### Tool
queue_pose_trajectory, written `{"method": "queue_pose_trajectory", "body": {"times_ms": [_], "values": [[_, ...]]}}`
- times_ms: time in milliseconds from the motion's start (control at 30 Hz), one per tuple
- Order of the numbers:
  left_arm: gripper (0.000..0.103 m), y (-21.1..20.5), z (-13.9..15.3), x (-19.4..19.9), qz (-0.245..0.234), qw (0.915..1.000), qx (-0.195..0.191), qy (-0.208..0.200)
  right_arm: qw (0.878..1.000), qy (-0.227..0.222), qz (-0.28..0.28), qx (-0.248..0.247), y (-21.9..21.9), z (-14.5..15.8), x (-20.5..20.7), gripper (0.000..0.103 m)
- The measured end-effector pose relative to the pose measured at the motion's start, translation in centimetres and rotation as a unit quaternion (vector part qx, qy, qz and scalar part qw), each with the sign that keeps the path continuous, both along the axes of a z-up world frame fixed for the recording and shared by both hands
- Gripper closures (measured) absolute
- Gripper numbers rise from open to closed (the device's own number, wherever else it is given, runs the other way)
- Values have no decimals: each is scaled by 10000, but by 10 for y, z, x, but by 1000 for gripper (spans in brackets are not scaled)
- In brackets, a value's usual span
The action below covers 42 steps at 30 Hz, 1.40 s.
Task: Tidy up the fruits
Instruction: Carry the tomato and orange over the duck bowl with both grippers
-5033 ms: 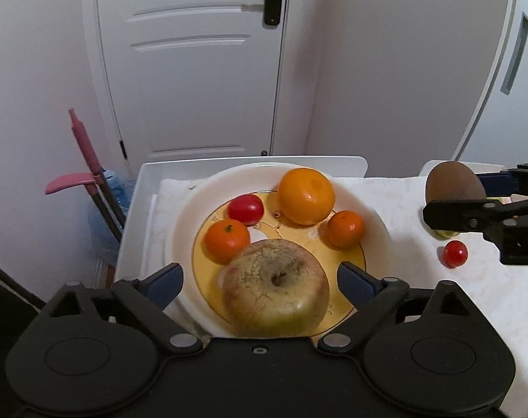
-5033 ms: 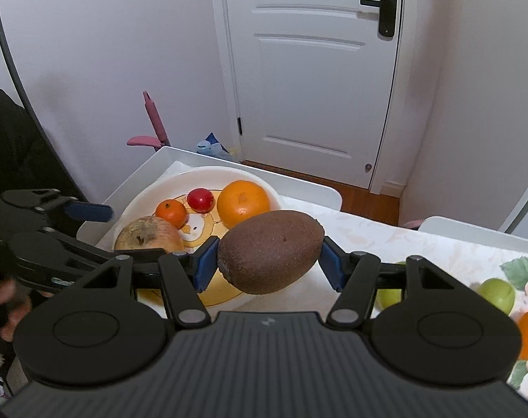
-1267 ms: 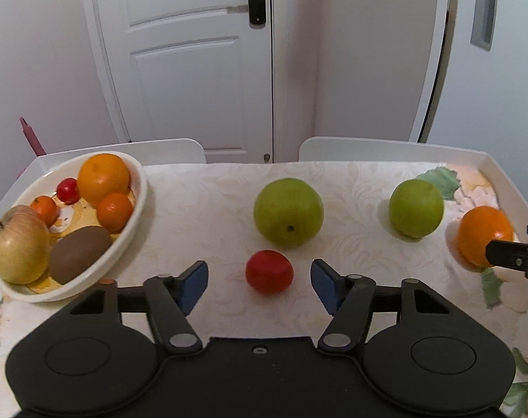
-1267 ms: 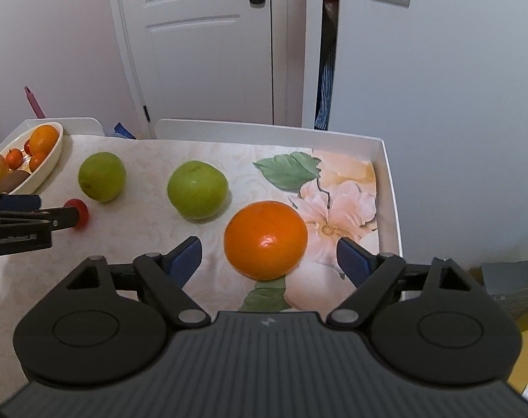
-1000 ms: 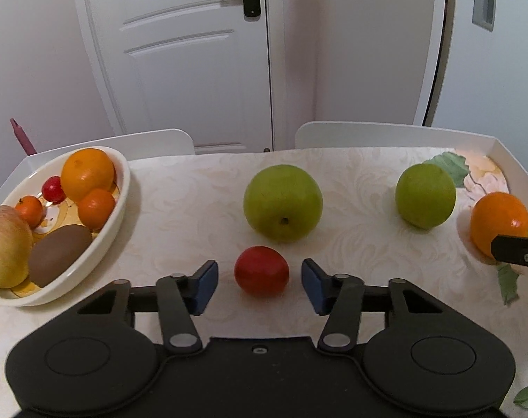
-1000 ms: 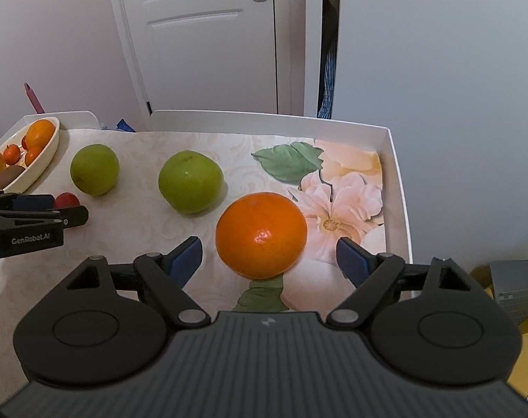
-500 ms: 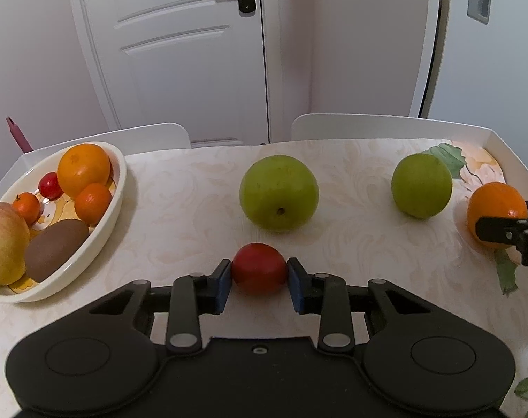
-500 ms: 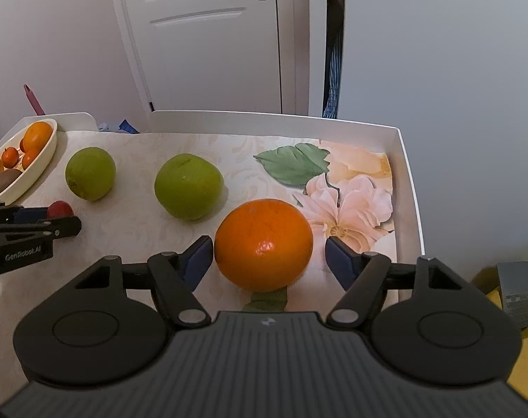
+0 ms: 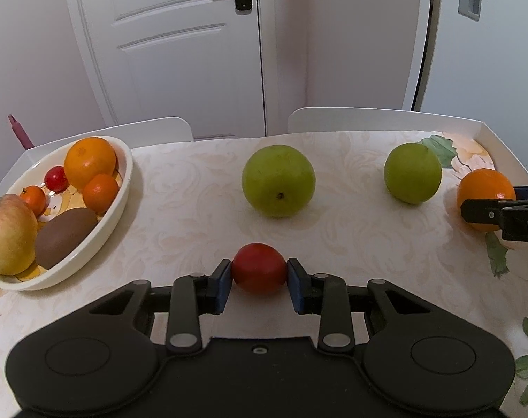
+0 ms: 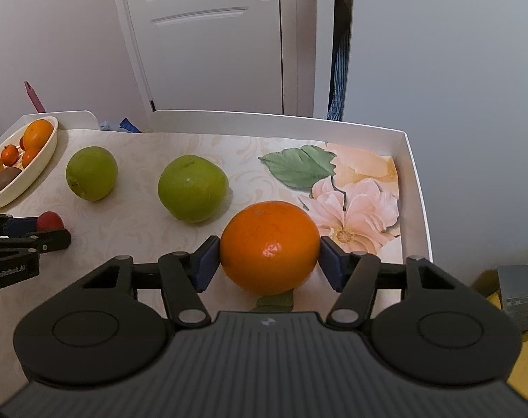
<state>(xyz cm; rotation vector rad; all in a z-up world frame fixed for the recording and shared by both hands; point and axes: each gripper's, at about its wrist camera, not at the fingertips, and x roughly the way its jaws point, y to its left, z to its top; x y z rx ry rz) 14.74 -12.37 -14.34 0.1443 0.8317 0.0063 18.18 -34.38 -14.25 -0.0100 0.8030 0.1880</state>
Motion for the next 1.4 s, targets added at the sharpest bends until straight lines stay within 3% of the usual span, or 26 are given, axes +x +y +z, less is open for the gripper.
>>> {"method": "queue_pose_trajectory", "body": {"times_ms": [267, 633, 1067, 1400], "values": [[66, 6, 12, -14, 54, 9999, -97, -69, 9998, -4, 125, 126, 11, 11, -13, 28], [66, 24, 53, -43, 177, 9989, -149, -403, 9982, -141, 515, 284, 54, 43, -32, 28], [66, 88, 113, -59, 314, 9963, -238, -768, 9946, -371, 864, 441, 134, 92, -43, 28], [66, 152, 136, -46, 300, 9958, -276, -814, 9936, -431, 899, 523, 205, 114, -41, 28]]}}
